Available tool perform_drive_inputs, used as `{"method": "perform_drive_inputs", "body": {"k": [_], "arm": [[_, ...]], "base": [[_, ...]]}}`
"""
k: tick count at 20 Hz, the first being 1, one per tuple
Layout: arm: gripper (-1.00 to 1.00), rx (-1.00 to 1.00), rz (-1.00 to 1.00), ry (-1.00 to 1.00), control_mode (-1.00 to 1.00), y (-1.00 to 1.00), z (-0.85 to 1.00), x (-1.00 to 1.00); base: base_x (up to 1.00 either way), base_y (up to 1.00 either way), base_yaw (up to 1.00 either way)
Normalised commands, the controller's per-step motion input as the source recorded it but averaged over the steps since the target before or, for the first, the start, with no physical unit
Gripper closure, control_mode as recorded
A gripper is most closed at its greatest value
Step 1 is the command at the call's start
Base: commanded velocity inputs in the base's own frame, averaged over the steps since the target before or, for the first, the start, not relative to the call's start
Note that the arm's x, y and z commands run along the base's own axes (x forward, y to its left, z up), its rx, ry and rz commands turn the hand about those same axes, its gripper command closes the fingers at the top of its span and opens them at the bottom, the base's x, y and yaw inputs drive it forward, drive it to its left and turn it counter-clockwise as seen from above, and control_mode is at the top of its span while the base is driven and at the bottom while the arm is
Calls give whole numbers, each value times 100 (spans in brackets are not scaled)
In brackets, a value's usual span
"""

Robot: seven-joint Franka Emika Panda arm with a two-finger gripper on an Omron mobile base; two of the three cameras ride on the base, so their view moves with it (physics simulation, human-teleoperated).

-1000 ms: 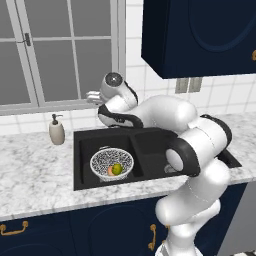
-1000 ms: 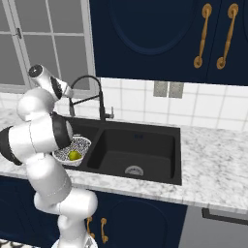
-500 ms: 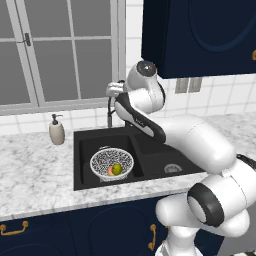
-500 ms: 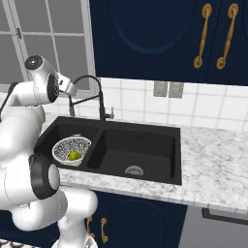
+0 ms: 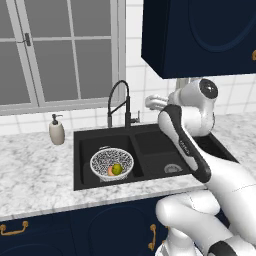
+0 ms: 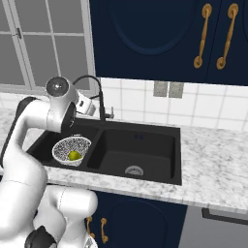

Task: Put the colander in the sink, put the pear, peach in the colander, and turn on the sink faucet and pour water over the colander.

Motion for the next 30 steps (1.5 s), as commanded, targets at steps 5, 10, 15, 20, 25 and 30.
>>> {"method": "perform_drive_inputs", "body": {"k": [5, 10, 15, 20, 25, 30], "arm": [[-100, 18, 13, 0, -100, -97, -22, -15], [-100, 14, 8, 0, -100, -61, -31, 13], [-100, 6, 8, 1, -100, -7, -30, 59], [-100, 0, 10, 0, -100, 2, -43, 68], [-100, 0, 7, 0, -100, 3, -38, 66], [-100, 4, 4, 0, -100, 9, -10, 68]], "base": [[0, 0, 0], [0, 0, 0], [0, 0, 0], [0, 0, 0], [0, 0, 0], [0, 0, 0]]}}
